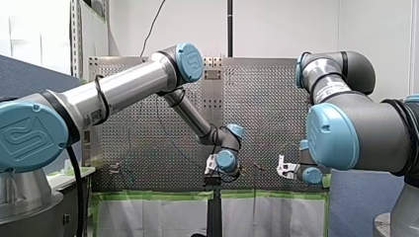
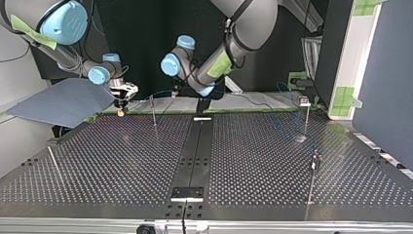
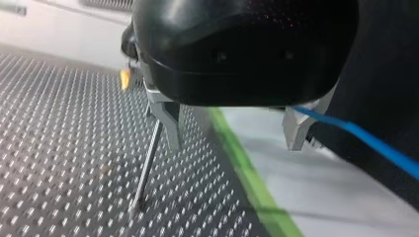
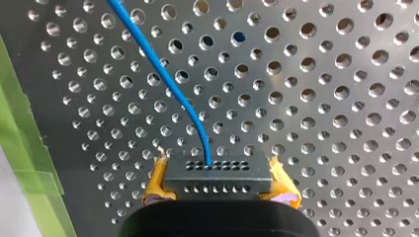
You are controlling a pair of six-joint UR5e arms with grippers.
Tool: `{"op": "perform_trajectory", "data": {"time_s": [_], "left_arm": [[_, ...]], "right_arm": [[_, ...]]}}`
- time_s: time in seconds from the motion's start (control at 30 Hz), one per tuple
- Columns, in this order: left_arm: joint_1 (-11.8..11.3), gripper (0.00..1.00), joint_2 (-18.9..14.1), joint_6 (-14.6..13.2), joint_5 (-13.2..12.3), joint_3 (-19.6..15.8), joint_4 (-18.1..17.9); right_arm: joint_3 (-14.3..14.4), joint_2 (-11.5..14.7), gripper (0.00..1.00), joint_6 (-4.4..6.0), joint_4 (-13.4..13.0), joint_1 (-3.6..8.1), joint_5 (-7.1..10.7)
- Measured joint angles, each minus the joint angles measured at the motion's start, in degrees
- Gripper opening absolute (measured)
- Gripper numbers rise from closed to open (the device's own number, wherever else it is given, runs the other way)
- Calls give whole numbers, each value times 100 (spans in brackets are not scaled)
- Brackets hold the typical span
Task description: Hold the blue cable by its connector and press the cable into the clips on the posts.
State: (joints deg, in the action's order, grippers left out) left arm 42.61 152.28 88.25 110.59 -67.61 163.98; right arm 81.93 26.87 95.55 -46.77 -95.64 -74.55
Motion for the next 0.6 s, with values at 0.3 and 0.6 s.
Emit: {"op": "perform_trajectory", "data": {"time_s": [0.3,0.6], "left_arm": [[157,100,-1,31,-478,-4,-24],[290,100,-2,156,-940,-6,-235]], "right_arm": [[0,0,0,0,0,-6,2],[1,0,0,0,0,-11,2]]}}
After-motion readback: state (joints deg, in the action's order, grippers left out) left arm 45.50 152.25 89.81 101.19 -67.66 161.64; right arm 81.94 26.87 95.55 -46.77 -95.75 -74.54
